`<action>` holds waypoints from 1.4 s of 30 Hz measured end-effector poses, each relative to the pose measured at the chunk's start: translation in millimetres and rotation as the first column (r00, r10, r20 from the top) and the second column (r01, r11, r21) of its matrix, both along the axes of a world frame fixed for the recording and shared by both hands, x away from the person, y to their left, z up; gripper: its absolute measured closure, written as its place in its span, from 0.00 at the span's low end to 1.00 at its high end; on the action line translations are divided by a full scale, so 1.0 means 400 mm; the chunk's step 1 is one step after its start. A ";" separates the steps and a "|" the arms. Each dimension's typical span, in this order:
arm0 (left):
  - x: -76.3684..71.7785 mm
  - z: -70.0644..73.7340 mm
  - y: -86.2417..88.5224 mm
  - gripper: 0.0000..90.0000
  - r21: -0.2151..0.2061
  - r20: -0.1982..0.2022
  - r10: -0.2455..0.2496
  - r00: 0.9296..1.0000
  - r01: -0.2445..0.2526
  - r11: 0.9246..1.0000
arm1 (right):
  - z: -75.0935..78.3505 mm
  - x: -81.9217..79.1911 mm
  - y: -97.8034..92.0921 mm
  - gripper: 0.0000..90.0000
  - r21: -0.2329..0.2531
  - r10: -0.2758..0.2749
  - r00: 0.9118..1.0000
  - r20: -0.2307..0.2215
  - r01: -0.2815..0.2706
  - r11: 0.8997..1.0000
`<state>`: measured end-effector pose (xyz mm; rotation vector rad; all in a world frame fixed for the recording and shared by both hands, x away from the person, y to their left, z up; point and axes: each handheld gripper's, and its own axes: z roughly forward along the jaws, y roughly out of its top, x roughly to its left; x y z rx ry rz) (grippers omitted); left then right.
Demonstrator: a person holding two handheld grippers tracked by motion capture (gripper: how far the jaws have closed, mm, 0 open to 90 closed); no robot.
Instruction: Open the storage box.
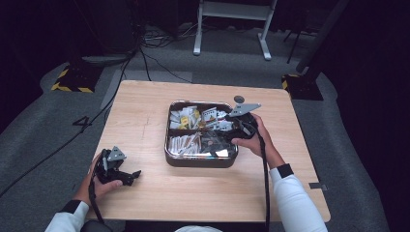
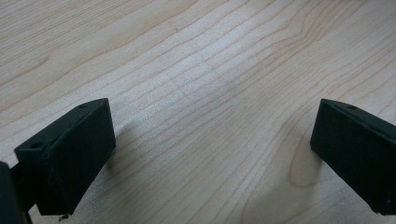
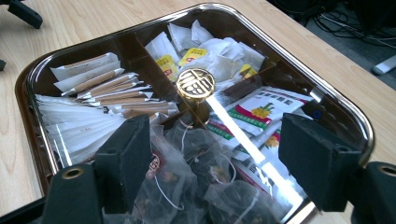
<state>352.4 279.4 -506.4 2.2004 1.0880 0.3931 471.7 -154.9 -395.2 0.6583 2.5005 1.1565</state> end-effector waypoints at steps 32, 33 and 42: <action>-0.001 0.000 0.000 0.00 -0.001 0.001 -0.001 1.000 0.001 1.000 | -0.087 0.101 0.161 0.36 -0.064 0.013 0.995 -0.104 -0.020 0.998; -0.001 0.000 0.000 0.00 -0.001 0.001 -0.001 1.000 0.001 1.000 | -0.092 0.104 0.165 0.37 -0.066 0.012 0.994 -0.111 -0.019 0.998; -0.001 0.000 0.000 0.00 -0.001 0.001 0.000 1.000 0.000 1.000 | -0.100 0.112 0.181 0.62 -0.048 0.013 0.995 -0.102 -0.018 0.999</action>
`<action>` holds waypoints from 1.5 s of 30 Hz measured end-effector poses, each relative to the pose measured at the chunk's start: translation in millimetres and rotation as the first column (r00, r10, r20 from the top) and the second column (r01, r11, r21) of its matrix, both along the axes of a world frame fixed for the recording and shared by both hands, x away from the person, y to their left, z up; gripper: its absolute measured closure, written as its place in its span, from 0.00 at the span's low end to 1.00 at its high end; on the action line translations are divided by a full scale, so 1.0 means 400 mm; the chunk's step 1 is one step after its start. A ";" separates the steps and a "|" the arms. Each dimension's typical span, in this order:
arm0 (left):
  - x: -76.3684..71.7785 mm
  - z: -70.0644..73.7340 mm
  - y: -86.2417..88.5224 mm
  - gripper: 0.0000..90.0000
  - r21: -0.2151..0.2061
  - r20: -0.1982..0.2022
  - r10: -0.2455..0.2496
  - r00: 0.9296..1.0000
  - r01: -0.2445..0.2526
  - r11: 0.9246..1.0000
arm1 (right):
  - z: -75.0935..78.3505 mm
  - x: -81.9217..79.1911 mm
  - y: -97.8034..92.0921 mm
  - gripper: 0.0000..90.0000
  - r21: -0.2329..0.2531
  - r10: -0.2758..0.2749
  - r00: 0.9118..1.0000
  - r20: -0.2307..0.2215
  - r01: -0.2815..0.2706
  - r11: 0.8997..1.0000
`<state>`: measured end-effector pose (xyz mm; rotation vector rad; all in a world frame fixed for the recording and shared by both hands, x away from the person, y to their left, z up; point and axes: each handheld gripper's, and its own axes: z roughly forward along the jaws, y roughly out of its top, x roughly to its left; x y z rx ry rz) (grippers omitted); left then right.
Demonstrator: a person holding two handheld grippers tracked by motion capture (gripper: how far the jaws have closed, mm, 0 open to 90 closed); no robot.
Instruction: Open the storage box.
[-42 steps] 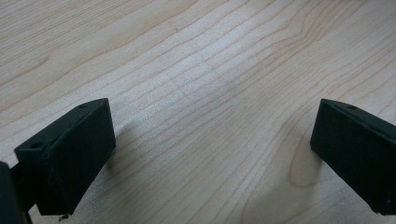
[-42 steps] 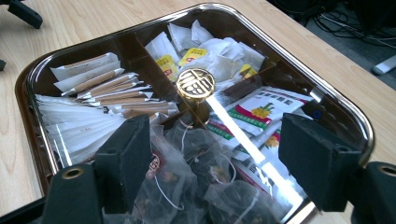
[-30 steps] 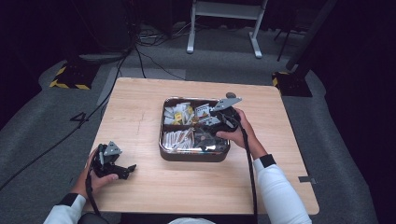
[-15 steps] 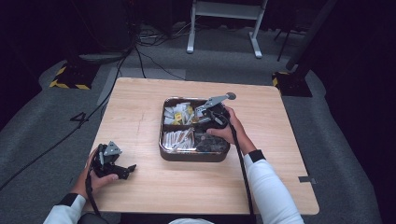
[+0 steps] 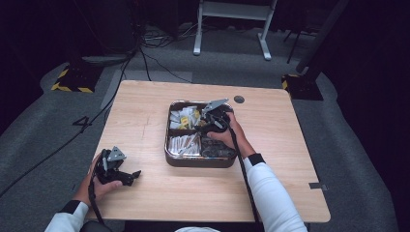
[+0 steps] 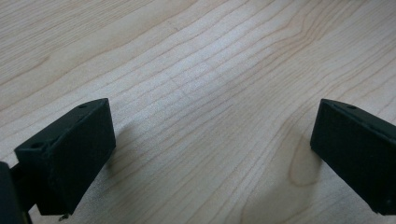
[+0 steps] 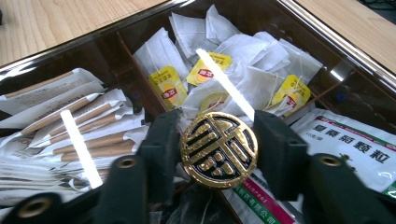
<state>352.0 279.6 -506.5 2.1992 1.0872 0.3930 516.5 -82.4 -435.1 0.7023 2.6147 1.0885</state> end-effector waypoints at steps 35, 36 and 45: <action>-0.003 0.000 0.001 0.00 -0.004 -0.008 0.003 1.000 -0.003 1.000 | 0.094 -0.027 -0.074 0.66 -0.006 -0.077 0.995 0.056 0.078 0.997; -0.003 0.000 0.001 0.00 -0.001 -0.006 0.001 1.000 -0.001 1.000 | 0.096 -0.028 -0.082 0.66 -0.007 -0.080 0.995 0.057 0.080 0.997; -0.003 0.000 0.002 0.00 0.001 -0.004 -0.001 1.000 0.001 1.000 | 0.114 -0.037 -0.154 0.66 -0.004 -0.100 0.993 0.070 0.100 0.995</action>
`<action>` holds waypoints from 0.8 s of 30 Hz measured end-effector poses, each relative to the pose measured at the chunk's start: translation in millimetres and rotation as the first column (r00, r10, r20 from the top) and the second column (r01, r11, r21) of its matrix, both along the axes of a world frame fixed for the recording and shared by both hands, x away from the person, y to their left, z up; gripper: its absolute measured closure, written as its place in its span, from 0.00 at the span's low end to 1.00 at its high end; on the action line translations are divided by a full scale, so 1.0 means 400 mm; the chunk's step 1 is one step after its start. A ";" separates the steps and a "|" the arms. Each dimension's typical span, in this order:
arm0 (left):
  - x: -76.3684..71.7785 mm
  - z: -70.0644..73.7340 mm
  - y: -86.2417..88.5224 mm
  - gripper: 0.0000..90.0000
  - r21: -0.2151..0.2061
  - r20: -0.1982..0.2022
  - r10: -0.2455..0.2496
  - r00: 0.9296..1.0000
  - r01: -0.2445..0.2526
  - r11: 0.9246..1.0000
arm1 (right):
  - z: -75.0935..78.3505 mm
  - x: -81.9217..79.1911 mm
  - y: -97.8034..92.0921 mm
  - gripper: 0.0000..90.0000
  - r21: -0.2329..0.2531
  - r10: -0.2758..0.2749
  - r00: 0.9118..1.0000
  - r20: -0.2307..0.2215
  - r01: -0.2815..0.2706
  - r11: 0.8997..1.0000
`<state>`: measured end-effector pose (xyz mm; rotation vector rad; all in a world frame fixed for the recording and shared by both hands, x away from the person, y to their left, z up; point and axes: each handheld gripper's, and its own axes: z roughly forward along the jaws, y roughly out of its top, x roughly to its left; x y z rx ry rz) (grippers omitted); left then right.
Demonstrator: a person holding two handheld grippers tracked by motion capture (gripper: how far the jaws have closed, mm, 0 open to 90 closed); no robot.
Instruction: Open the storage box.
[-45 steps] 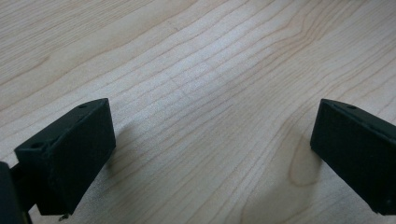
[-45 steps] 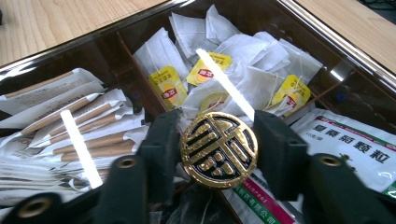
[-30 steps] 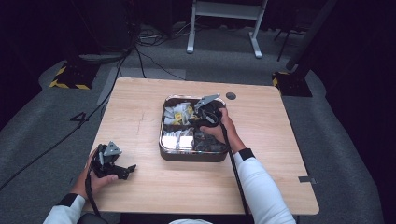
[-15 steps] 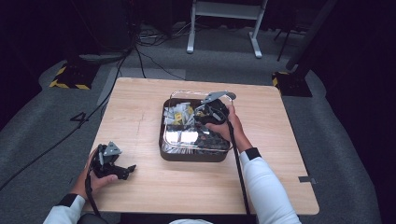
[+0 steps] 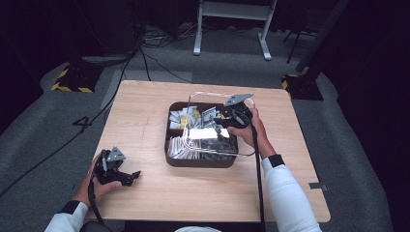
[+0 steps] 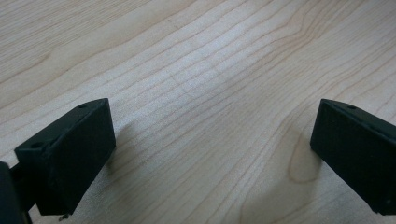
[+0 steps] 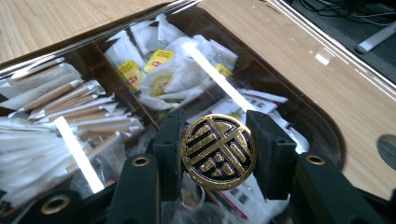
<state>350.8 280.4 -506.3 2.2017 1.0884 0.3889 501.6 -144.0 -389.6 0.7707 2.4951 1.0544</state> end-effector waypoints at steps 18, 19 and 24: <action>-0.001 -0.001 0.000 0.00 -0.002 0.002 0.000 1.000 0.000 1.000 | 0.004 -0.016 -0.170 0.66 0.028 -0.081 0.997 -0.003 0.082 0.996; -0.001 -0.001 0.000 0.00 -0.002 0.002 -0.001 1.000 0.001 1.000 | 0.005 -0.017 -0.179 0.66 0.028 -0.087 0.996 -0.002 0.087 0.996; -0.002 0.000 0.001 0.00 -0.001 0.001 0.001 1.000 -0.001 1.000 | 0.002 -0.024 -0.224 0.66 0.030 -0.111 0.994 -0.003 0.111 0.993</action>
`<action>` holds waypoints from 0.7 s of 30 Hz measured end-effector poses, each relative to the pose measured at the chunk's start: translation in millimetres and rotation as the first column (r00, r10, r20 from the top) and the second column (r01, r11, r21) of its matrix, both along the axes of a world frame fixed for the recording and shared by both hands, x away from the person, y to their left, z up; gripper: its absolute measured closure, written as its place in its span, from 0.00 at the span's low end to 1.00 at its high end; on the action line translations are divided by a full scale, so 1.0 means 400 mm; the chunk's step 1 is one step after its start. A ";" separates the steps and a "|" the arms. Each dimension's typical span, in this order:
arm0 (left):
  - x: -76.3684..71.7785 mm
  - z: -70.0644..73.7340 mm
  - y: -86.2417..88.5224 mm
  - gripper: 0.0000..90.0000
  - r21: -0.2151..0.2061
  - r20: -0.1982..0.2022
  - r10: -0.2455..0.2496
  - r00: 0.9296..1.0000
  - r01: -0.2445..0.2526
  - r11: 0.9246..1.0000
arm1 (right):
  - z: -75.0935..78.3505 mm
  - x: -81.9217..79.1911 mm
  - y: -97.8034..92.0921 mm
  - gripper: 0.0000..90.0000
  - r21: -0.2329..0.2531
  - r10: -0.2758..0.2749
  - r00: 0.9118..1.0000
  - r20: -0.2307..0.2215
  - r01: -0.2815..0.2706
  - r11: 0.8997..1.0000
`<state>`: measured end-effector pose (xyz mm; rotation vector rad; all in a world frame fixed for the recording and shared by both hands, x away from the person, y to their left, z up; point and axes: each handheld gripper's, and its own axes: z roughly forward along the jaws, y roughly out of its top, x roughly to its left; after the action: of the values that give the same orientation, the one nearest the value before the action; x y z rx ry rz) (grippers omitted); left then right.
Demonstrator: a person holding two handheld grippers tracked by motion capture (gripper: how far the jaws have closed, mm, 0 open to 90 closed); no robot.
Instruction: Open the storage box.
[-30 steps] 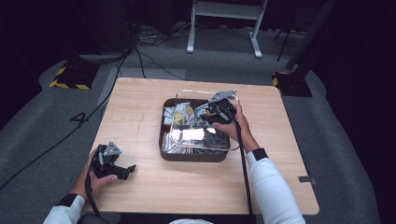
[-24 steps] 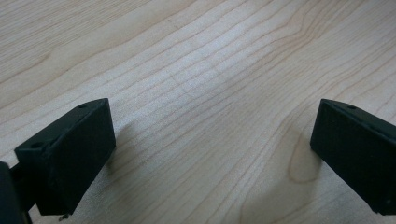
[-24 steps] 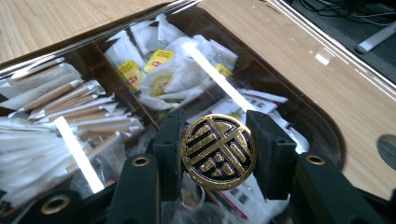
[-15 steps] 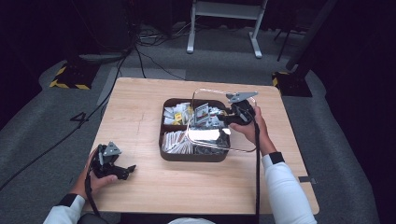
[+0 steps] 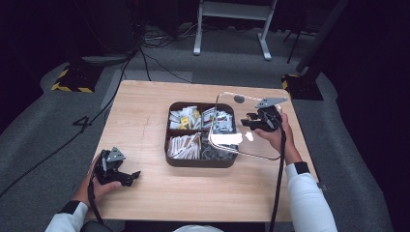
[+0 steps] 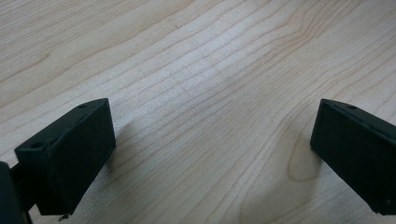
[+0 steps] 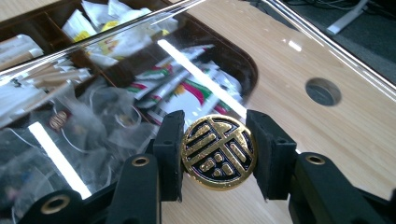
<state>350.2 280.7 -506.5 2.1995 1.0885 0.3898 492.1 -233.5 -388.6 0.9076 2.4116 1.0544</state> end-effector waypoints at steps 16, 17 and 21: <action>0.000 0.000 0.000 0.00 -0.001 0.000 0.001 1.000 -0.001 1.000 | -0.016 -0.016 -0.113 0.66 -0.001 -0.052 0.999 -0.008 0.052 0.999; 0.000 0.000 0.000 0.00 0.000 0.000 0.000 1.000 0.000 1.000 | -0.018 -0.018 -0.119 0.66 -0.001 -0.053 0.999 -0.009 0.053 0.999; -0.001 0.000 0.000 0.00 0.000 0.000 0.001 1.000 -0.001 1.000 | -0.022 -0.025 -0.139 0.66 -0.013 -0.061 0.998 -0.016 0.060 0.998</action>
<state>350.0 280.7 -506.5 2.1989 1.0893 0.3907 482.2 -289.2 -397.4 0.9823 2.3857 1.0124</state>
